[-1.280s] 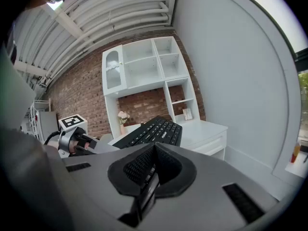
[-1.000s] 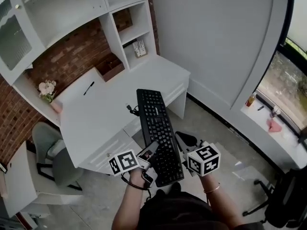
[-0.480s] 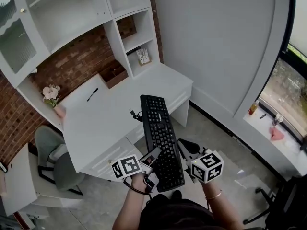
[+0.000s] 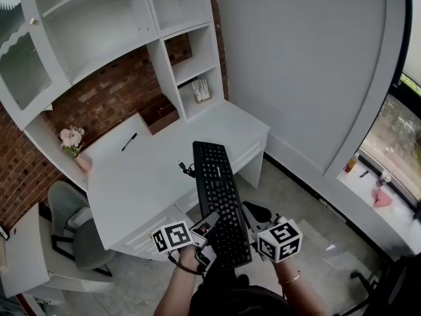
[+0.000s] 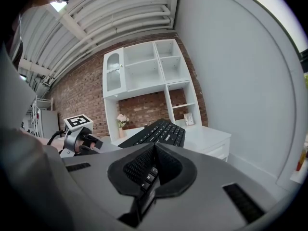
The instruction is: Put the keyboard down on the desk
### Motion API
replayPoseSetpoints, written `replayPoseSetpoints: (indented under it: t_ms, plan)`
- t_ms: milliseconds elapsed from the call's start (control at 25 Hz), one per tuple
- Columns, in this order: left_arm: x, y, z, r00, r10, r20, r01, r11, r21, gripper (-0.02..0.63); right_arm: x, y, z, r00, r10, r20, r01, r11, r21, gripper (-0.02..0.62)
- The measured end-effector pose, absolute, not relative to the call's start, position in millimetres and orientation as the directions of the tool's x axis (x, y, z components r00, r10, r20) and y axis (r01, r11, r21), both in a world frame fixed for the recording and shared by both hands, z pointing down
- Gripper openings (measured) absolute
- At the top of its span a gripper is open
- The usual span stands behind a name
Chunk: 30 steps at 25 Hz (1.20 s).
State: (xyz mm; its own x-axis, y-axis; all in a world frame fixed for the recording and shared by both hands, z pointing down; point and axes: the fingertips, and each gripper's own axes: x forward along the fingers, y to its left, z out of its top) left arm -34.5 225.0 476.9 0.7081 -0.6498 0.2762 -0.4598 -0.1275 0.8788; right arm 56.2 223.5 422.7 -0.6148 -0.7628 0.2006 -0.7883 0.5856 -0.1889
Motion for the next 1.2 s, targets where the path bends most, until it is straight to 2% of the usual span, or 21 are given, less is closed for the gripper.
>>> replayPoseSetpoints:
  t_ms: [800, 1200]
  plan:
    - [-55, 2, 499, 0.749, -0.598, 0.285, -0.435, -0.12, 0.893, 0.095, 32, 7, 442, -0.574, -0.784, 0.237, -0.818, 0.531, -0.224, 0.005]
    - [-63, -71, 503, 0.773, -0.57, 0.279, -0.42, -0.13, 0.898, 0.095, 21, -65, 451, -0.543, -0.801, 0.253, -0.837, 0.492, -0.237, 0.005]
